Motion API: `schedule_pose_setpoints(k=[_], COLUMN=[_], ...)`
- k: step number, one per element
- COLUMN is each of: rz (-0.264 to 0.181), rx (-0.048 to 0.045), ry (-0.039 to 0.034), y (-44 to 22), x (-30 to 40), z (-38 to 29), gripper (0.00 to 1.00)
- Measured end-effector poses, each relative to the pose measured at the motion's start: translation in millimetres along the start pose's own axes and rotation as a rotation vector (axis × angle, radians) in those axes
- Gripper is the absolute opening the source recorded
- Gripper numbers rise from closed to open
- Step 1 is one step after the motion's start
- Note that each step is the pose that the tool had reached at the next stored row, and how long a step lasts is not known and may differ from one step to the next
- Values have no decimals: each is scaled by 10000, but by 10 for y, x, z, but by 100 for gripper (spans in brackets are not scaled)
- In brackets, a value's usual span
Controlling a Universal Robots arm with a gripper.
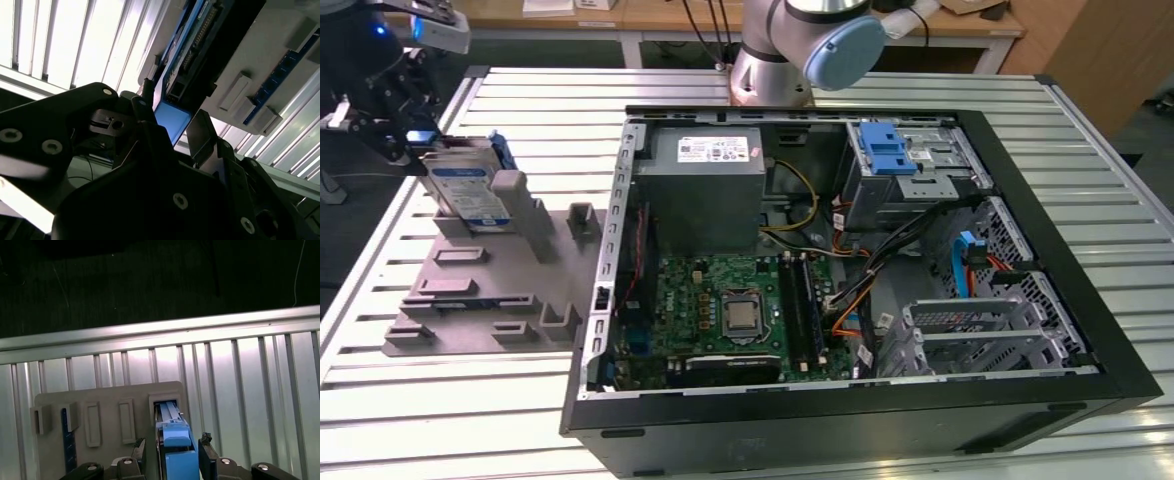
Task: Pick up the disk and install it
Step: 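Pick up the disk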
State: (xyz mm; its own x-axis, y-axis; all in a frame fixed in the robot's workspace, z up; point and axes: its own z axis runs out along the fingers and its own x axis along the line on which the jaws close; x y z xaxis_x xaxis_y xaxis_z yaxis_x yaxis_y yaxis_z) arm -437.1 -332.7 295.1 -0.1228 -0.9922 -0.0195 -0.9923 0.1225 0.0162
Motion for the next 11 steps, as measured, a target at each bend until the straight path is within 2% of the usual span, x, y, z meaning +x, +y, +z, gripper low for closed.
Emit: schedule_pose_setpoints(k=[4, 7, 8, 11], rz=[-10, -12, -11, -12], rx=[4, 2, 3, 5], ry=[-1, 1, 0, 0], y=[2, 2, 3, 2], x=[-1, -1, -1, -1], z=[43, 47, 47, 48], gripper=[53, 52, 45, 45])
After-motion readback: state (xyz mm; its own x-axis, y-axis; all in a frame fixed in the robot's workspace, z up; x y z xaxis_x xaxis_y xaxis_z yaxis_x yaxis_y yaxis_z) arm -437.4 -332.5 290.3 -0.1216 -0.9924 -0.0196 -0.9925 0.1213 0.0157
